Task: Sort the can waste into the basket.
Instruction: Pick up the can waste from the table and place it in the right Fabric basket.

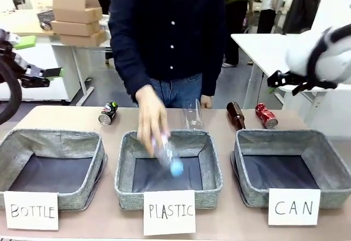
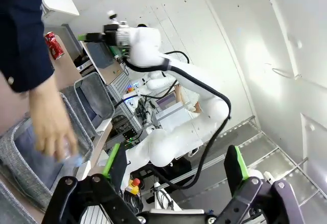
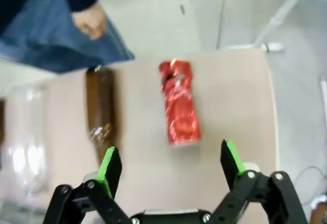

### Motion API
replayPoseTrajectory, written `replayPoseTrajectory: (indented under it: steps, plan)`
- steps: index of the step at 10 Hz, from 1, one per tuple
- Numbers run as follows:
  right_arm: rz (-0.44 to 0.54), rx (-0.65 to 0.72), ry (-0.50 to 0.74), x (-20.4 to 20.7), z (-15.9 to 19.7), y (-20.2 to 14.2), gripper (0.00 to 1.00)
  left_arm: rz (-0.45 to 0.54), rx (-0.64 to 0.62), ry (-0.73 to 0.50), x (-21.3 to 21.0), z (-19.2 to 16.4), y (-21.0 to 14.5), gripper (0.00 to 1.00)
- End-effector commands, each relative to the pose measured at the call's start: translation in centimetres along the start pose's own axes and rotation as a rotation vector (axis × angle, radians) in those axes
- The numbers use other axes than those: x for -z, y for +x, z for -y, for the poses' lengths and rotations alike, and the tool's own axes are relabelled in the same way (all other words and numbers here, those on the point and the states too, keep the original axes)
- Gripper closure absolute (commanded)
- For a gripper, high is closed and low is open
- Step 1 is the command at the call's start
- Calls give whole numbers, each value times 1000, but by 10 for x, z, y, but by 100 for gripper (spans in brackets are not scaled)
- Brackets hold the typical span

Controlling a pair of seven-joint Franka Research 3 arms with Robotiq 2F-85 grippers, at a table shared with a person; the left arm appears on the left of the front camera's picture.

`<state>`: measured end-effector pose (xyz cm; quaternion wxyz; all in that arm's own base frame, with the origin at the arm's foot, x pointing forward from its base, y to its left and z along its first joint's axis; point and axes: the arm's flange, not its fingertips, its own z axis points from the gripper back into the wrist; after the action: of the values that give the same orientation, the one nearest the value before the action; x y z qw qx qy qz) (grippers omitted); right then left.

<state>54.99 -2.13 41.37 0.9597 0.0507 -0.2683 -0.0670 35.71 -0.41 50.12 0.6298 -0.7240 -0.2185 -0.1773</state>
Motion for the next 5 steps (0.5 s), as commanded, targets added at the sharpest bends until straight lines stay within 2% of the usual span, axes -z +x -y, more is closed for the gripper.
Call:
replayPoseTrajectory:
  steps: [1, 2, 3, 4, 5]
  plan:
    - [-45, 87, 48, 65, 1, 21, 0, 8, 27, -20, 2, 2, 0, 0]
    - [-129, 139, 102, 88, 4, 25, 0, 8, 27, -20, 2, 2, 0, 0]
    - [-17, 45, -6, 48, 6, -1, 0, 8, 27, -20, 2, 2, 0, 0]
    - [-17, 45, -6, 48, 6, -1, 0, 8, 27, -20, 2, 2, 0, 0]
    - [-72, 97, 22, 96, 3, 1, 0, 8, 27, -20, 2, 2, 0, 0]
